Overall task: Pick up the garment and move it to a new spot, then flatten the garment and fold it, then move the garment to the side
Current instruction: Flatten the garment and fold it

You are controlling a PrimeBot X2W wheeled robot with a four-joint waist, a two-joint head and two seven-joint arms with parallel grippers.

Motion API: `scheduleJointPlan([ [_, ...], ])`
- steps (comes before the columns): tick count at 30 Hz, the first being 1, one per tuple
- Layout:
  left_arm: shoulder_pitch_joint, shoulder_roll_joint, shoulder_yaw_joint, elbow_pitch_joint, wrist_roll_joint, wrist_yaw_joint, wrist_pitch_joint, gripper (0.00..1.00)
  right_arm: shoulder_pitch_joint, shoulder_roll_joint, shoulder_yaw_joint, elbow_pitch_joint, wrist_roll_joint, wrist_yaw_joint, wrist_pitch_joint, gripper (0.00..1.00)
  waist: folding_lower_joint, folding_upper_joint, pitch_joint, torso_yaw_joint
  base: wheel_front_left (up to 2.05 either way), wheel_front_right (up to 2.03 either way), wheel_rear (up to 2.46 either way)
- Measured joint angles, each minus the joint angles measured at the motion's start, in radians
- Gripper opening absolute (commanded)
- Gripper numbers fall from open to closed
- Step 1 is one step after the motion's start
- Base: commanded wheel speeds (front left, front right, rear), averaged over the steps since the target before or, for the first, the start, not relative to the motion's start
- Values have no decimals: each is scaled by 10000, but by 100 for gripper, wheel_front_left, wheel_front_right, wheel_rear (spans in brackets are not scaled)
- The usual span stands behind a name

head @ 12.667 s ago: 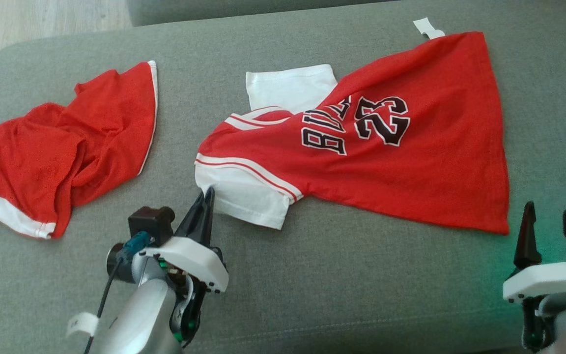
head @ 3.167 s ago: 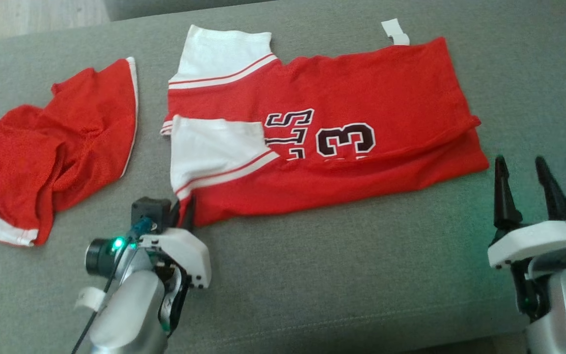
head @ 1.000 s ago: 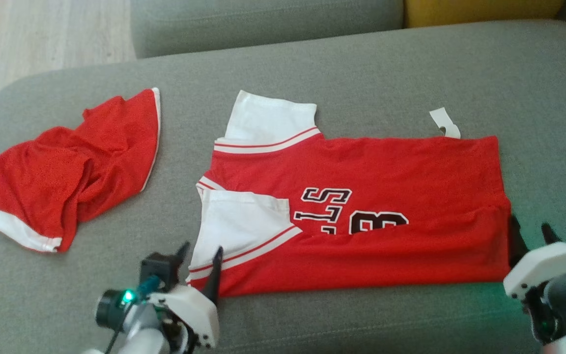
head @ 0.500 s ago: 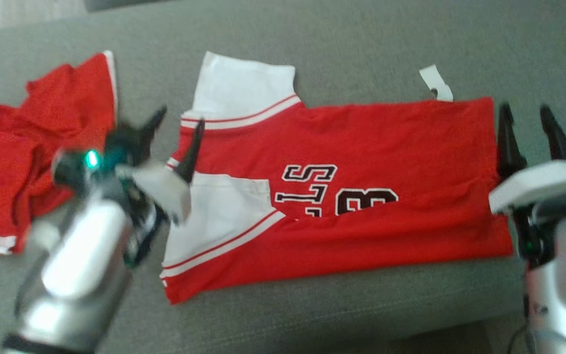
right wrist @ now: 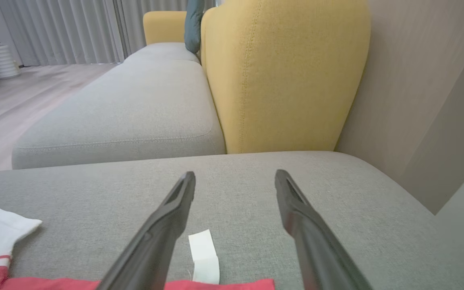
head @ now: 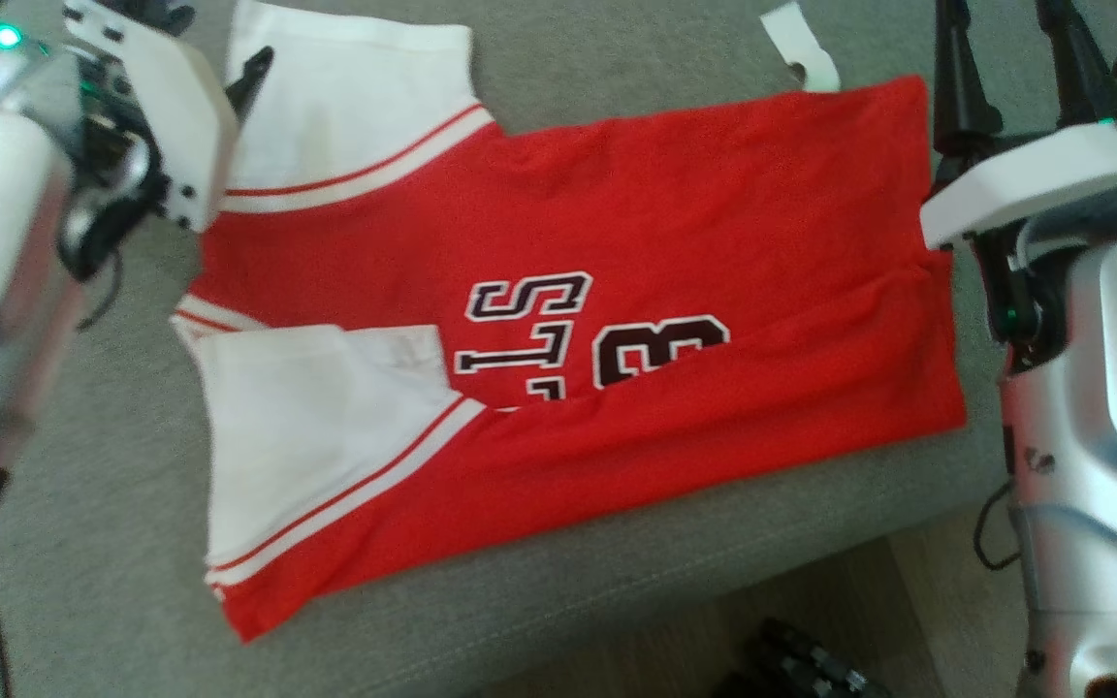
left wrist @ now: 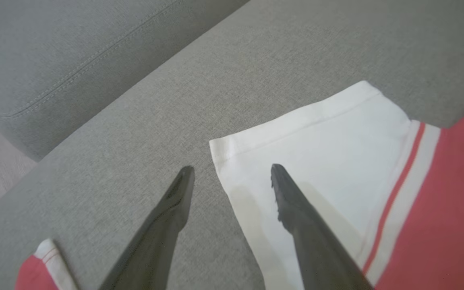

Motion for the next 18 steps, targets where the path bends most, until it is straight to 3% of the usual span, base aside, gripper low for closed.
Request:
scheduleJointPlan([
  [6, -879, 755, -1005, 533, -719, -21, 155, 100, -331, 21, 328, 228, 59, 0, -151, 100, 0, 0, 499, -641, 0, 0, 0],
  [18, -1677, 876, -2282, 1243, -1651, -21, 121, 100, -360, 79, 416, 474, 84, 0, -311, 100, -2, 0, 769, -1040, 0, 0, 0],
])
